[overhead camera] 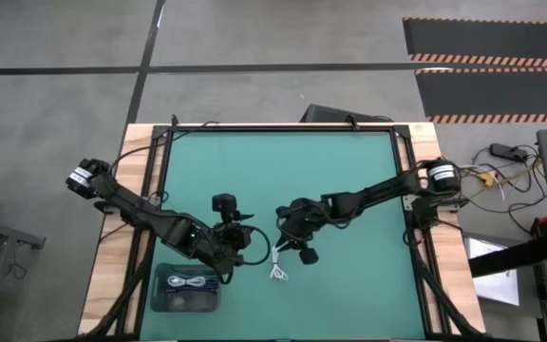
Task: Pick and place USB-C Cables
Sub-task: Put the white charger cable into the black bin
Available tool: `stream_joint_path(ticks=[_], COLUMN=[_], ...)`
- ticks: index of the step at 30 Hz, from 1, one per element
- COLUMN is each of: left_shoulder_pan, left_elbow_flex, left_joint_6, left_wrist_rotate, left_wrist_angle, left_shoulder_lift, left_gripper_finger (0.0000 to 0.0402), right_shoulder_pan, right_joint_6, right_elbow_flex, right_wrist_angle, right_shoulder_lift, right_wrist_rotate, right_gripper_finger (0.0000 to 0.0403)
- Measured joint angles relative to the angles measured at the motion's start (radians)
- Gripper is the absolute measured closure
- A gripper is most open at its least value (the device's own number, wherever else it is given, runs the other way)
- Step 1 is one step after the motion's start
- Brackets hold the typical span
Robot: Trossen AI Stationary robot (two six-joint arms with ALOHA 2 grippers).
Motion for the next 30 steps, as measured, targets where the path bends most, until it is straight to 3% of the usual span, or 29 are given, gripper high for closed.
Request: stream_joint_path(ticks=[12, 25, 30], left_shoulder_pan=[0.0, 0.0, 0.006], left_elbow_flex=[0.0, 0.0, 0.0], left_joint_6=[0.0, 0.001, 0.001], left_wrist_rotate=[-0.02, -0.022, -0.022], left_wrist_angle=[0.001, 0.0, 0.001], left_shoulder_lift=[0.0, 0.0, 0.0], left_gripper_finger=[0.026, 0.026, 0.026], right_shoulder_pan=[-0.01, -0.011, -0.011], right_joint_6=[-0.013, -0.027, -0.033], right_elbow_flex=[0.044, 0.04, 0.039], right_wrist_angle=[-0.003, -0.003, -0.003], right_shoulder_lift=[0.075, 0.075, 0.077], right_wrist_rotate=[-0.012, 0.047, 0.048], right_gripper_finger=[0.0345, 0.0216, 0.019])
